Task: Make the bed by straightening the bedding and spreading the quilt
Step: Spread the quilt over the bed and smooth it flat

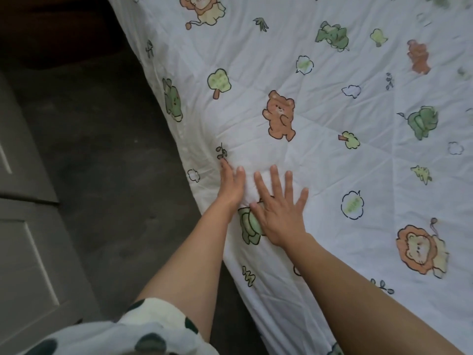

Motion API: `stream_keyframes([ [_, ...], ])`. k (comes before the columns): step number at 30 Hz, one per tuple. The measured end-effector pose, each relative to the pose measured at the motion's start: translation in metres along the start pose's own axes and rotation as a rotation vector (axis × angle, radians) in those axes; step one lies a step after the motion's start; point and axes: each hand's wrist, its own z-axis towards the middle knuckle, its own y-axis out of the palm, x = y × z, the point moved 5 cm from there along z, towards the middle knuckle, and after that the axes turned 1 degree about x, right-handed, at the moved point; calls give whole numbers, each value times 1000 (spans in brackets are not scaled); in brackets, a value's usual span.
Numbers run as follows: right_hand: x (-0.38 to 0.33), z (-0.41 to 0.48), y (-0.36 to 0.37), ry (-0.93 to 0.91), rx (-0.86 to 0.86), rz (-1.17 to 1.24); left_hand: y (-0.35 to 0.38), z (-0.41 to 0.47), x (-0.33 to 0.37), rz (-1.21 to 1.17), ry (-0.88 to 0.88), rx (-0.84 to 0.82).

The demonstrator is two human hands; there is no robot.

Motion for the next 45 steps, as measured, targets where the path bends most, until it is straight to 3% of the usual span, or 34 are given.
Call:
stream_keyframes([
  [6, 4, 9, 11, -26, -106, 87, 9, 16, -6, 62, -44, 104],
  [11, 19, -5, -19, -57, -59, 132, 21, -11, 21, 375, 1, 245],
  [19, 78, -65, -80, -34, 72, 106, 85, -77, 67, 721, 195, 150],
  [31, 202, -262, -184, 25, 253, 78, 214, -275, 110, 1094, 547, 106],
  [40, 287, -431, -253, 89, 356, 68, 337, -448, 143, 1213, 787, 47],
  [45, 326, -480, -283, 194, 395, 66, 389, -490, 156, 1225, 938, -45],
])
